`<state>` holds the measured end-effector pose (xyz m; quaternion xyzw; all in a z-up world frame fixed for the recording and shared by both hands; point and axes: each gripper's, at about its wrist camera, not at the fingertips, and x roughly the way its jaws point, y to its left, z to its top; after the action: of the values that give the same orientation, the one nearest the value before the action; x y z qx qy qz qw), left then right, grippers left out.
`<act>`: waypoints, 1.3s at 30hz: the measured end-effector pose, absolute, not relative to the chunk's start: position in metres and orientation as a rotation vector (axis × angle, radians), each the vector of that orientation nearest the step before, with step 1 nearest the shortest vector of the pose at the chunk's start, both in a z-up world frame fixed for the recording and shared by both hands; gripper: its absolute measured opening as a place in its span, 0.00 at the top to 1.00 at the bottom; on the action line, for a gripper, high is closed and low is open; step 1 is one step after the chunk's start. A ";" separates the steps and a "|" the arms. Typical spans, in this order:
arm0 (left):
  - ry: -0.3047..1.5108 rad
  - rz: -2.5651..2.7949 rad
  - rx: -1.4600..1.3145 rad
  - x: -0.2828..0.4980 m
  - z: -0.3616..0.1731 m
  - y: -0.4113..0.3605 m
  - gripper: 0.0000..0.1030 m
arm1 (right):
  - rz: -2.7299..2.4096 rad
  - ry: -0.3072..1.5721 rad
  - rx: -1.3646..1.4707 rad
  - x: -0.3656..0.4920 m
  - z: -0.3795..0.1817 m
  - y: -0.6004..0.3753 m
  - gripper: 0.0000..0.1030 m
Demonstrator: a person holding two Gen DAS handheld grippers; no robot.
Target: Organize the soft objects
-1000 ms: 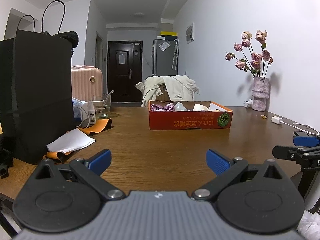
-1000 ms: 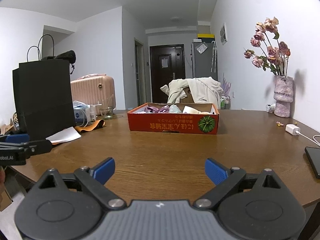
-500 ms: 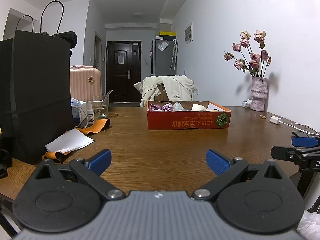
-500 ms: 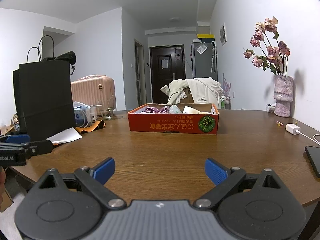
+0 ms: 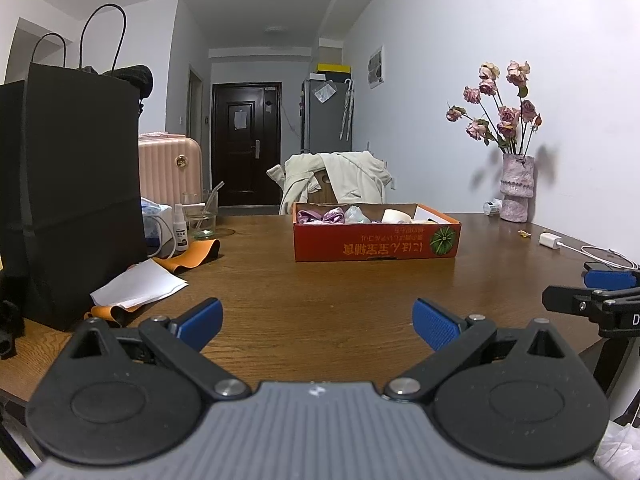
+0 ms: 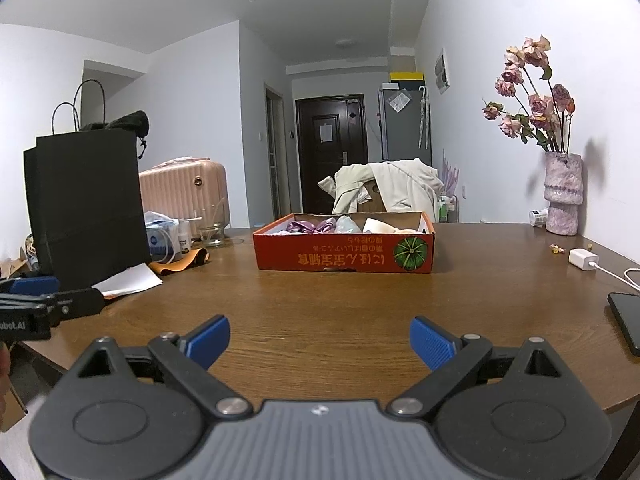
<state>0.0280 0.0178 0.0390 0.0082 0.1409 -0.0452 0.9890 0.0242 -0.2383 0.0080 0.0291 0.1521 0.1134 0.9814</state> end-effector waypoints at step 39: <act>0.255 -0.106 0.022 0.027 0.041 0.014 0.00 | 0.227 0.309 0.047 0.026 0.007 -0.238 0.05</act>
<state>0.0272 0.0141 0.0413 0.0111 0.1270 -0.0526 0.9904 0.0257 -0.2383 0.0070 0.0236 0.1534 0.1127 0.9814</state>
